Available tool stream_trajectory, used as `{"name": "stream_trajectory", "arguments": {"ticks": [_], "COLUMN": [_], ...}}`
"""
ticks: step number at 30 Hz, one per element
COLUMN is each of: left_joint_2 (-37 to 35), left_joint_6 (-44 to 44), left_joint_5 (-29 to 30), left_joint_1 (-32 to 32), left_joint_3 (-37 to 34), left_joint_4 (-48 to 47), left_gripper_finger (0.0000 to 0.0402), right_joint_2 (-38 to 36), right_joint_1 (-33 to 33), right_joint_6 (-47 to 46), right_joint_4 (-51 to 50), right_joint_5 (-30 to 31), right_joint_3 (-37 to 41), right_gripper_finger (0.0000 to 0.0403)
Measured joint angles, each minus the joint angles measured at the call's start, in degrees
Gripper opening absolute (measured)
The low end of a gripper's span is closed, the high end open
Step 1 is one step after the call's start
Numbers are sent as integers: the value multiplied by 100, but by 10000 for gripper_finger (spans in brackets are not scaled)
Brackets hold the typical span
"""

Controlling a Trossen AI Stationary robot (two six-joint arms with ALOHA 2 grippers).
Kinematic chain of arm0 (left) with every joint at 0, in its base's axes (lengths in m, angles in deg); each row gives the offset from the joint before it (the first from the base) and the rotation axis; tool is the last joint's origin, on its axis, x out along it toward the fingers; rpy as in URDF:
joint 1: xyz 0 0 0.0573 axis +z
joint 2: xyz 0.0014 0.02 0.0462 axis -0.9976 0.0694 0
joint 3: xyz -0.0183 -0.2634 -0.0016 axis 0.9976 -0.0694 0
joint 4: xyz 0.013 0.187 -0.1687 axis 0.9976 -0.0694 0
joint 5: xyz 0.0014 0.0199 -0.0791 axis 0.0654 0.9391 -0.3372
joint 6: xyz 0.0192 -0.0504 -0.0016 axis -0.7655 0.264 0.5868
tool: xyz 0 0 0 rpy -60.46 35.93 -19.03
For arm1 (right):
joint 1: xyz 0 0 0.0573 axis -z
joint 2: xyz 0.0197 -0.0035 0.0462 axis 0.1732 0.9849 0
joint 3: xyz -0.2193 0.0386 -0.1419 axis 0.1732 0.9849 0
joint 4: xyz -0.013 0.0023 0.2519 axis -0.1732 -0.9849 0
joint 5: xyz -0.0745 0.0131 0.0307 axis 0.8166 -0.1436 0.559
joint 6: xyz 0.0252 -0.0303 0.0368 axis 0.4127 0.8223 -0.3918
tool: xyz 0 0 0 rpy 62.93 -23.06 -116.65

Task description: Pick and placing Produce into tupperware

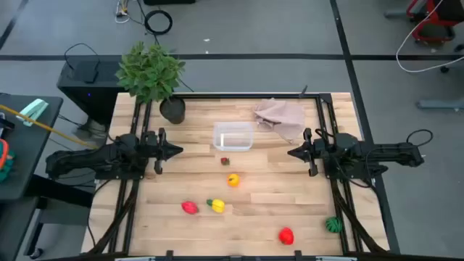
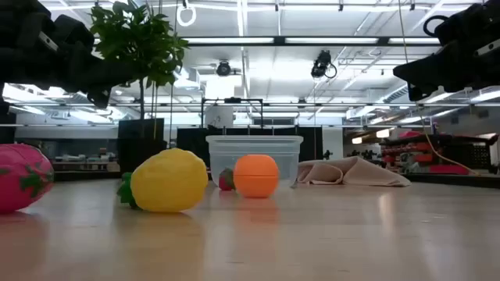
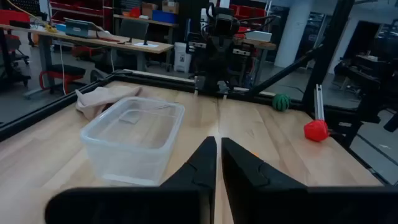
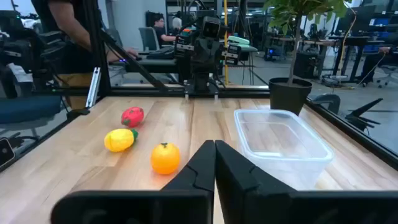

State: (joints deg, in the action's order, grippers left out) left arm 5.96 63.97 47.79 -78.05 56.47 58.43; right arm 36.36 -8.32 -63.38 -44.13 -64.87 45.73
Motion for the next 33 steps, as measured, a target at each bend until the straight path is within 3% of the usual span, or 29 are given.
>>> {"name": "stream_trajectory", "arguments": {"ticks": [33], "left_joint_2": [0], "left_joint_6": [0], "left_joint_5": [0], "left_joint_1": [0], "left_joint_3": [-2], "left_joint_4": [0], "left_gripper_finger": [39], "right_joint_2": [0], "right_joint_1": [-2], "right_joint_6": [0], "right_joint_4": [2], "right_joint_5": [0], "right_joint_3": [0], "right_gripper_finger": [17]}}
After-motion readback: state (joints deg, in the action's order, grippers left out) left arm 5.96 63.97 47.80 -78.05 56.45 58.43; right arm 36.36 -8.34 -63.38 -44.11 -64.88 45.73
